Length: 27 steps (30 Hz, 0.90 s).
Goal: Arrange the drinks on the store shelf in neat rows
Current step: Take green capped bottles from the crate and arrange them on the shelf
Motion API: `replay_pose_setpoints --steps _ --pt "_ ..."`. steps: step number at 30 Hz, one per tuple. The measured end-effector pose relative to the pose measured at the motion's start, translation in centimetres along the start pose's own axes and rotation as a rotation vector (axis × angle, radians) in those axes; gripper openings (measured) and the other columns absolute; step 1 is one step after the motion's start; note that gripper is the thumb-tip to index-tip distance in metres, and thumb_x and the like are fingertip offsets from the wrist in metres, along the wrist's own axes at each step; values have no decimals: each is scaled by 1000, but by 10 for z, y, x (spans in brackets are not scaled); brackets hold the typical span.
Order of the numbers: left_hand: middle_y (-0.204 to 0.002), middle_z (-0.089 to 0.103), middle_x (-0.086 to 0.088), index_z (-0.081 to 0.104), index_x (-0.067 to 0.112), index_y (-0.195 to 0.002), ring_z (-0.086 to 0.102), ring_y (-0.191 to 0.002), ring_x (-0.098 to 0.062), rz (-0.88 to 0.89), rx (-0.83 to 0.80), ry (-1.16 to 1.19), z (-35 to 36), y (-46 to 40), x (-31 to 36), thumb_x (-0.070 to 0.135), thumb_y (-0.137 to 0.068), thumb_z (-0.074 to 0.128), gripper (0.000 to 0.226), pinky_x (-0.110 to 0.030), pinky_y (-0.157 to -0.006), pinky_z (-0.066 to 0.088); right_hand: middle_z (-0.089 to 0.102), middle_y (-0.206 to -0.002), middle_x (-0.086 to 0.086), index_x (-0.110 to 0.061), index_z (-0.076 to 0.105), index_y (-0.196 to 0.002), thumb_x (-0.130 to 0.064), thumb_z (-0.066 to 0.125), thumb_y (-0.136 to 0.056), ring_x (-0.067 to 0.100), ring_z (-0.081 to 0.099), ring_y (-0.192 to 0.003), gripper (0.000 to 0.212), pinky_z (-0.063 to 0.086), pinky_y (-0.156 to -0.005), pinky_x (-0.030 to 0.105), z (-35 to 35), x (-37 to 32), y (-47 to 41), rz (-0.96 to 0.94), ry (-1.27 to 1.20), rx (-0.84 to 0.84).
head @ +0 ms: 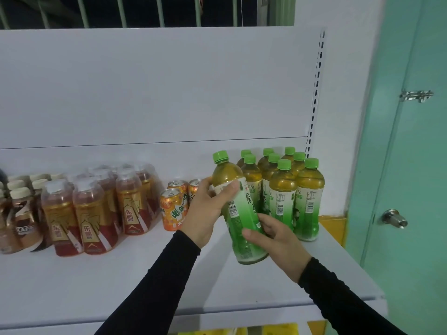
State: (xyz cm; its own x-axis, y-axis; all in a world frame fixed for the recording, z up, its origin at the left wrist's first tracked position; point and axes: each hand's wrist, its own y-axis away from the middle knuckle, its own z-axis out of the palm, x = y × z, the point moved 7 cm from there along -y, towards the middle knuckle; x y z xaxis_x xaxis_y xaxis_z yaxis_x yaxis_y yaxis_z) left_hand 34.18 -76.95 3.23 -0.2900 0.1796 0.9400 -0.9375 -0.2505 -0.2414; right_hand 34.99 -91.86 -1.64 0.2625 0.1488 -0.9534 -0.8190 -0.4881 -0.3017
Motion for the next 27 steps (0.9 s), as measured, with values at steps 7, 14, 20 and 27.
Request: replay_pose_setpoints --steps 7,14,20,27 --pt "-93 76 -9 53 13 -125 72 -78 -24 -78 -50 41 -4 -2 -1 28 -74 76 58 -40 -66 59 70 -120 7 -13 63 -124 -33 65 -89 23 65 -113 41 53 -89 34 4 14 1 241 -234 -112" --pt "-114 67 -20 50 18 -127 75 -86 -24 29 73 -67 -4 -8 2 34 -64 86 74 -36 -68 61 74 -105 -13 -29 68 -111 -35 76 -82 6 69 -98 30 56 -90 33 -4 2 0 -9 295 61" --pt "-95 75 -6 55 12 -125 72 -81 -20 -116 -82 41 3 -7 0 38 -76 73 59 -36 -68 57 73 -113 8 -11 68 -115 -28 66 -84 22 69 -106 35 55 -85 30 0 10 3 182 -173 -91" --pt "-92 77 -8 53 15 -124 75 -80 -24 -72 1 39 -1 -9 -7 16 -87 74 43 -37 -63 59 73 -113 0 -16 65 -118 -35 66 -81 18 68 -108 42 55 -92 32 -4 8 3 116 22 -63"
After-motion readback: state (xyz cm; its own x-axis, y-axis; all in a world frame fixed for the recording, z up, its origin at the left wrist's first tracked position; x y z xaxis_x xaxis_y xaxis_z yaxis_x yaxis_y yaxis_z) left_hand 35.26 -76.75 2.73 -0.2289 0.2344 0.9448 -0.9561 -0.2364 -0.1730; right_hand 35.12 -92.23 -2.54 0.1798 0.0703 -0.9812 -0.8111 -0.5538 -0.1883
